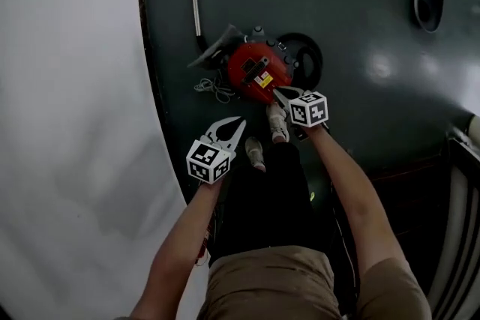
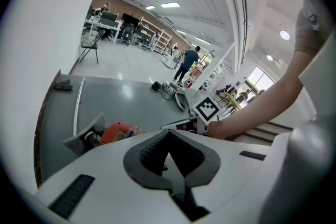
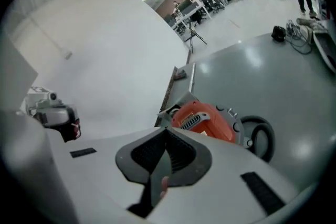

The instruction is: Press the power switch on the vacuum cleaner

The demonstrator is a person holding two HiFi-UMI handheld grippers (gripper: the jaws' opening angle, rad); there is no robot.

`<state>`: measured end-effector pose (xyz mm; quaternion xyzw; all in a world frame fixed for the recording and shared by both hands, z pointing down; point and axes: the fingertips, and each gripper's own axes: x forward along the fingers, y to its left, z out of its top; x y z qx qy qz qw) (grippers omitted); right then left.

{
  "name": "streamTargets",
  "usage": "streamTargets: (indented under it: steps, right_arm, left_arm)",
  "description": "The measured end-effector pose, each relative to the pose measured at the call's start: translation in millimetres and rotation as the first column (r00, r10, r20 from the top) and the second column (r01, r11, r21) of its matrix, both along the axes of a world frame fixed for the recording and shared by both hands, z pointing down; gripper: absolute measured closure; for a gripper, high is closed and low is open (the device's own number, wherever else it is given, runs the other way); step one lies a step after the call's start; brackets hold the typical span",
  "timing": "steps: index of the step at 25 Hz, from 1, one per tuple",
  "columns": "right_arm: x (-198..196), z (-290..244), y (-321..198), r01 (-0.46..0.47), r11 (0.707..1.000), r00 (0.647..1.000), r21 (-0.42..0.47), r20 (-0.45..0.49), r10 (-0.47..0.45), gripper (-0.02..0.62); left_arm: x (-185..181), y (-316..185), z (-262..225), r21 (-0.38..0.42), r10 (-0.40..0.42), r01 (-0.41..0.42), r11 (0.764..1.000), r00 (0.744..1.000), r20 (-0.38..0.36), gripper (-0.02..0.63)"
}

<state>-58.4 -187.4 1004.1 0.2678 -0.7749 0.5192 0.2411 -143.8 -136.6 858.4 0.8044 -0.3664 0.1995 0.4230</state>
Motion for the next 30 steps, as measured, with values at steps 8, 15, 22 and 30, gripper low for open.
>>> streamTargets:
  steps: [8, 15, 22, 30]
  right_arm:
    - [46.0, -210.9, 12.6, 0.028, 0.97, 0.998, 0.24, 0.051, -0.041, 0.584]
    - [49.1, -375.1, -35.2, -0.049, 0.869, 0.997, 0.492, 0.077, 0.012, 0.584]
    - [33.5, -472.3, -40.0, -0.056, 0.76, 0.998, 0.648, 0.054, 0.028, 0.584]
    - [32.5, -509.1, -21.2, 0.019, 0.724, 1.0, 0.689, -0.012, -0.015, 0.584]
  left_arm:
    - [-13.0, -28.8, -189.2, 0.238, 0.031, -0.045, 0.97, 0.997, 0.064, 0.6]
    - [-15.0, -49.1, -299.8, 0.357, 0.115, -0.129, 0.925, 0.992, 0.059, 0.6]
    - [-15.0, -61.2, -370.1, 0.481, 0.177, -0.151, 0.864, 0.984, -0.01, 0.6]
    - [-5.7, -49.9, -392.1, 0.496, 0.22, -0.209, 0.843, 0.975, 0.037, 0.6]
